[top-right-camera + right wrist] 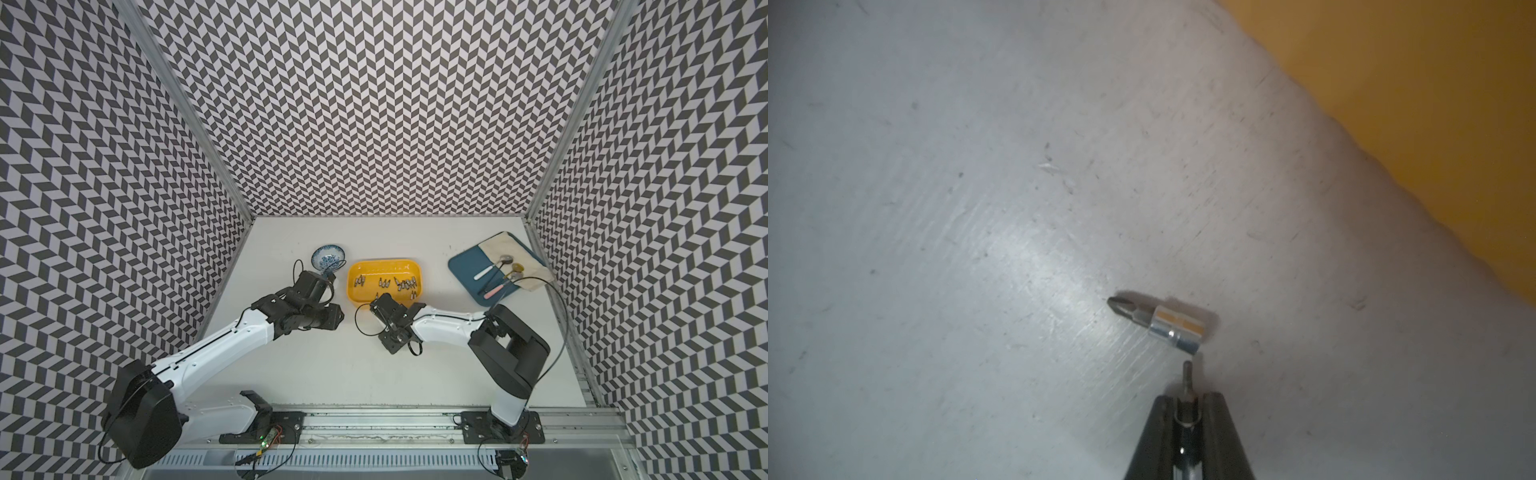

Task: Put the bit on the desktop into the storage box
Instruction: Pick up the screwdriver bit from the center of the board, then place the screwdriver bit in the storage box.

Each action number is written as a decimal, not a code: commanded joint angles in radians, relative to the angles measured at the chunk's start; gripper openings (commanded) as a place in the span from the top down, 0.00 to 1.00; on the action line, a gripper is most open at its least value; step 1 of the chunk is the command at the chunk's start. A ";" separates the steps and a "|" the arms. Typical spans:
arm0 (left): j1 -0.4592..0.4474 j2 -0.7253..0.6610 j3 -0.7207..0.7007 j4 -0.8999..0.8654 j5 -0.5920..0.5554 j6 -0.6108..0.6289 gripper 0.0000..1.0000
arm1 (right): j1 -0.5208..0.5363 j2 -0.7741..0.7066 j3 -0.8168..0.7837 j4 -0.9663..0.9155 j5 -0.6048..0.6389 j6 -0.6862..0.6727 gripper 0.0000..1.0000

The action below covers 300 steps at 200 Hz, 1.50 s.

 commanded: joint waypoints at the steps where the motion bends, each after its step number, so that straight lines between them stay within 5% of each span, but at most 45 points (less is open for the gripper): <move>1: -0.028 -0.023 -0.025 0.047 -0.006 -0.037 0.64 | 0.008 -0.014 -0.005 -0.070 -0.025 0.031 1.00; 51: -0.074 -0.041 -0.075 0.093 -0.014 -0.067 0.64 | -0.009 -0.088 0.027 -0.107 -0.018 0.086 1.00; 106: -0.093 -0.057 -0.121 0.121 0.008 -0.096 0.64 | -0.152 -0.162 0.150 -0.141 -0.004 0.093 1.00; 200: -0.147 -0.029 -0.125 0.146 0.015 -0.151 0.63 | -0.283 0.242 0.638 -0.228 -0.089 -0.004 1.00; 300: -0.264 0.083 -0.078 0.196 -0.038 -0.125 0.61 | -0.294 0.367 0.637 -0.188 -0.051 0.005 1.00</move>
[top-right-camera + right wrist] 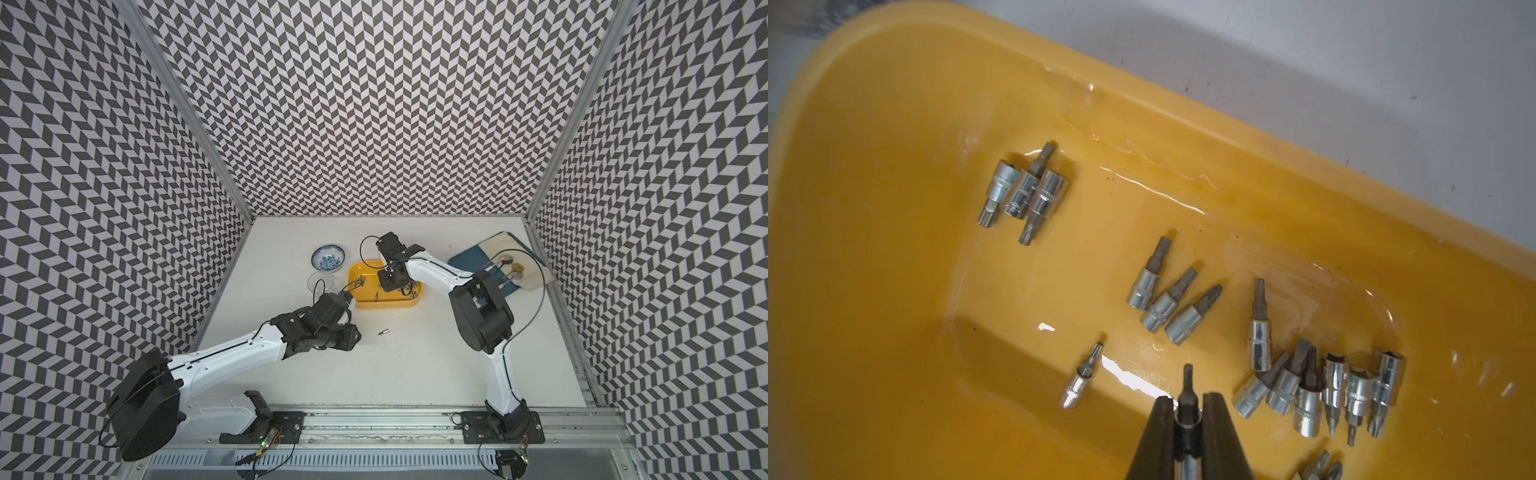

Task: Put the bit on the desktop into the storage box
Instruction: Place the screwdriver bit in the storage box.

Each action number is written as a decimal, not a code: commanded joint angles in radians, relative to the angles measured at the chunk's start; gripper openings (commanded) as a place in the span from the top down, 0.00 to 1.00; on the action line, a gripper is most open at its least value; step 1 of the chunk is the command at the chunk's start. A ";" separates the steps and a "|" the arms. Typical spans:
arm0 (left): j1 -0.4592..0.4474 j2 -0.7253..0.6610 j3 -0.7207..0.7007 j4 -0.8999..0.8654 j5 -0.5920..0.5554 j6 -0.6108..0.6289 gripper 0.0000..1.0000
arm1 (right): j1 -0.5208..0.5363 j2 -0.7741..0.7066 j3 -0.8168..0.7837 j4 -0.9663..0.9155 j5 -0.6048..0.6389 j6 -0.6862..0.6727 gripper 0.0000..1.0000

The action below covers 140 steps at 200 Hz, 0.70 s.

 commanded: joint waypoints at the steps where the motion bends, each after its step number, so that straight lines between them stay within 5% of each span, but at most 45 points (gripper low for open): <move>1: -0.048 0.041 0.042 0.040 -0.044 0.034 0.61 | -0.005 0.021 -0.009 0.036 0.020 -0.005 1.00; 87: -0.118 0.172 0.106 0.098 -0.146 0.122 0.60 | -0.021 0.103 0.012 0.041 0.008 -0.014 1.00; 140: -0.122 0.279 0.171 0.094 -0.168 0.191 0.60 | -0.022 0.093 0.009 0.038 0.001 -0.018 0.72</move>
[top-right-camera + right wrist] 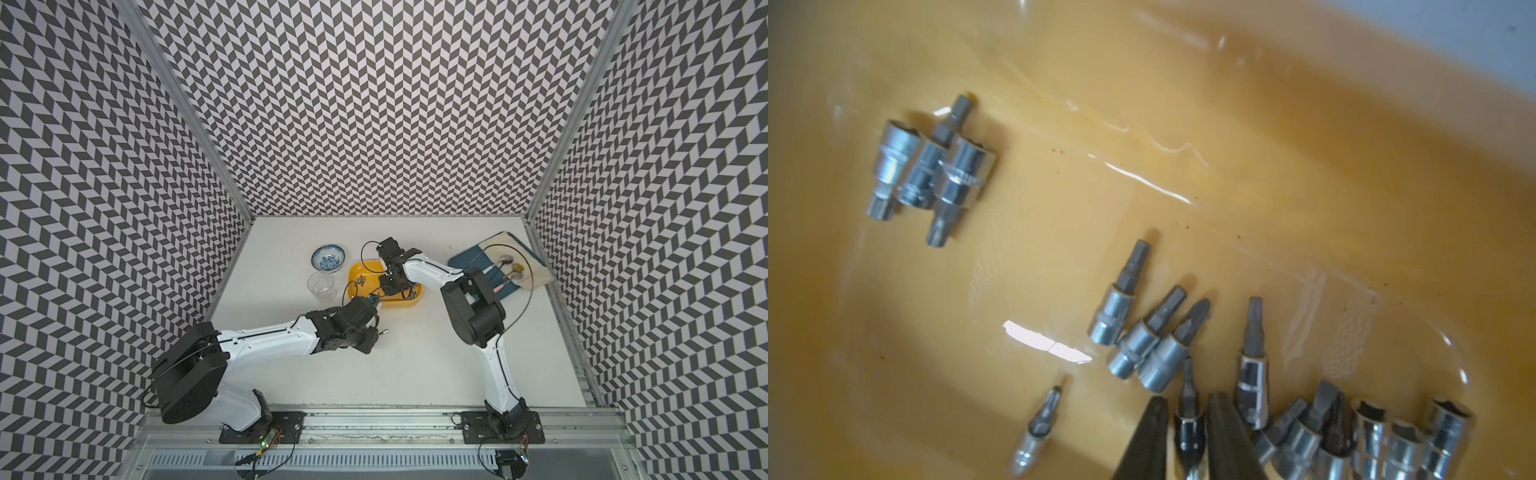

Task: Put the bit on the desktop into the storage box
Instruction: Place the screwdriver bit in the storage box, then pick up the screwdriver bit from the center of the board.

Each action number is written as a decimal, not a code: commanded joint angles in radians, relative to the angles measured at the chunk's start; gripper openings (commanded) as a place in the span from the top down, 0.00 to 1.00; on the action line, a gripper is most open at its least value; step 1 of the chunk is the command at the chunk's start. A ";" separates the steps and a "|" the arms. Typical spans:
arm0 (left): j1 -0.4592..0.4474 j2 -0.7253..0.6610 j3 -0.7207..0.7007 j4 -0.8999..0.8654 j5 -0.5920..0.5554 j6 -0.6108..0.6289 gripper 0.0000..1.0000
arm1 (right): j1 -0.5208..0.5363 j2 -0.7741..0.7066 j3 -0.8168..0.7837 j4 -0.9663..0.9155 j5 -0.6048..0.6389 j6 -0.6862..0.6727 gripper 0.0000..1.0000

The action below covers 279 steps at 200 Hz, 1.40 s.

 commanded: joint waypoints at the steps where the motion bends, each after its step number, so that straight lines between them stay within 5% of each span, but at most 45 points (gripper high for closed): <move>1: -0.009 0.035 0.042 0.021 -0.027 0.053 0.60 | -0.006 0.010 0.008 0.014 0.002 -0.011 0.71; 127: -0.012 0.184 0.164 0.020 0.004 0.113 0.61 | -0.053 -0.162 0.010 -0.028 0.011 -0.008 0.52; 279: -0.015 0.288 0.242 -0.040 -0.007 0.146 0.61 | -0.090 -0.262 0.008 -0.058 0.015 -0.018 0.50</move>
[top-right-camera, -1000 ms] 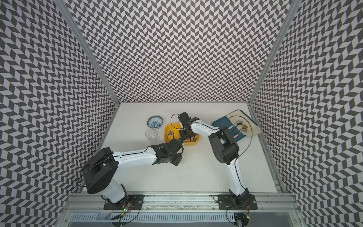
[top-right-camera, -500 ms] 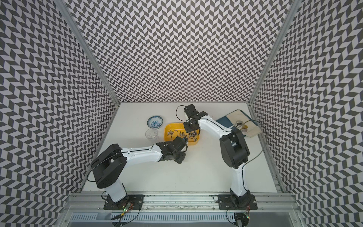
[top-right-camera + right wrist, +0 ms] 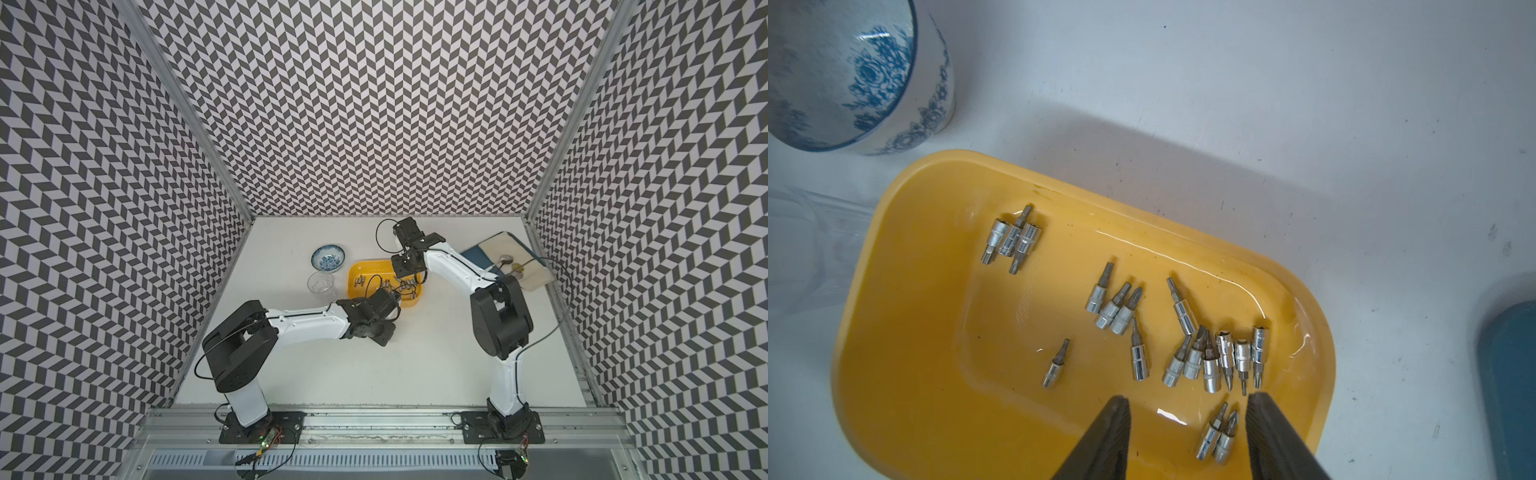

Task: Put the bit on the desktop into the storage box
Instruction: Pick up the screwdriver bit from the center of the board.

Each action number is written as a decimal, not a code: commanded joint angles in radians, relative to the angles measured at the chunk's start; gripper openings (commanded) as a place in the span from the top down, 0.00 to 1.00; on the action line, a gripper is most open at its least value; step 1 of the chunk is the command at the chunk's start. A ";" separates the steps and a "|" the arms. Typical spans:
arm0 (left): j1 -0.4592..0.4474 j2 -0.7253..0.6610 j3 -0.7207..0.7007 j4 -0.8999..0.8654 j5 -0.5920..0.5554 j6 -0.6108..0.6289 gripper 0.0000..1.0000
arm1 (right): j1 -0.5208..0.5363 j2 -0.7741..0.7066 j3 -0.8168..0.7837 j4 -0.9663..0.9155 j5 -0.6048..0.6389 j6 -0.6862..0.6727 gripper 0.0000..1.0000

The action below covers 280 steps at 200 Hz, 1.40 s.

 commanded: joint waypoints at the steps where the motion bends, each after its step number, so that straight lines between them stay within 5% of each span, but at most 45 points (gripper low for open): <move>1: -0.010 0.026 0.029 -0.030 -0.007 0.021 0.61 | -0.006 -0.056 0.005 0.005 0.012 -0.009 0.50; 39: -0.010 0.038 0.039 -0.047 -0.012 0.027 0.62 | -0.010 -0.062 -0.005 0.005 0.012 -0.012 0.50; 103: -0.014 0.041 0.034 -0.061 -0.030 0.027 0.78 | -0.012 -0.071 -0.011 0.006 0.012 -0.012 0.50; 148: -0.018 0.029 0.022 -0.069 -0.038 0.022 1.00 | -0.012 -0.081 -0.019 0.004 0.012 -0.010 0.50; 216: -0.027 -0.090 0.063 -0.142 -0.006 -0.014 1.00 | -0.018 -0.186 -0.102 0.065 0.061 0.055 0.49; 280: 0.038 -0.128 0.286 -0.322 -0.075 0.040 1.00 | -0.123 -0.325 -0.071 0.069 0.076 0.063 0.48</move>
